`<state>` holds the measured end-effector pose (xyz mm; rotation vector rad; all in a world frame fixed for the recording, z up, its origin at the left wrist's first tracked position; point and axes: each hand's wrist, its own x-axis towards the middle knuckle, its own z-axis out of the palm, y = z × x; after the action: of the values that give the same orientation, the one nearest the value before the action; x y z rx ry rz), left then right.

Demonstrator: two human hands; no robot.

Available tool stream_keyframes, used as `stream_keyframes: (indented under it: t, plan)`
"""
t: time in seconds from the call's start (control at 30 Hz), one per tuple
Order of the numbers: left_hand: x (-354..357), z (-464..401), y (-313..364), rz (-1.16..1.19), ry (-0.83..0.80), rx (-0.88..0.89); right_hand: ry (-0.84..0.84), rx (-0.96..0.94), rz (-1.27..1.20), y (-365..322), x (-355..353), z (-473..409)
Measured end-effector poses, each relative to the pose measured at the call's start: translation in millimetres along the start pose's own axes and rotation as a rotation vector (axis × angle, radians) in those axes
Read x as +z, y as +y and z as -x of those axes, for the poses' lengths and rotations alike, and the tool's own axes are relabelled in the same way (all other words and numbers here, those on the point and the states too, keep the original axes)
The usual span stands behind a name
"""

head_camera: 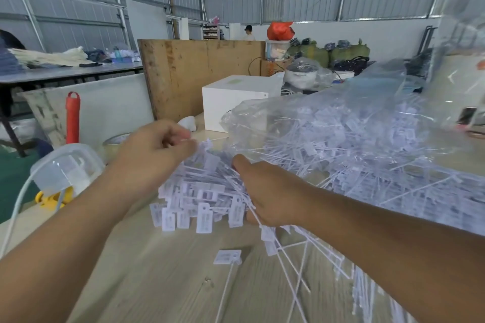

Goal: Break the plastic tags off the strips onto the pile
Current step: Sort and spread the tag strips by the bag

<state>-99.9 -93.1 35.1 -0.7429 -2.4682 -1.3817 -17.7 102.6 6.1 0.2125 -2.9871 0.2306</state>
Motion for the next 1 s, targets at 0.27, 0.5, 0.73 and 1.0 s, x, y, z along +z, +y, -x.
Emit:
stream_keyframes:
  t: [0.27, 0.5, 0.73, 1.0]
  plan:
    - [54.8, -72.0, 38.4, -0.390, -0.268, -0.046, 0.000, -0.051, 0.109, -0.6, -11.0, 11.5]
    - [31.1, -80.4, 32.4, -0.171, -0.486, -0.207, -0.002, -0.043, 0.059, 10.3, -20.0, 18.7]
    - [54.6, -97.0, 49.5, -0.349, -0.242, 0.019, -0.014, -0.158, 0.139, -7.8, -16.0, 10.2]
    - [-0.7, -114.3, -16.7, -0.554, -0.277, -0.047, 0.074, -0.245, 0.358, -5.8, -39.8, 0.5]
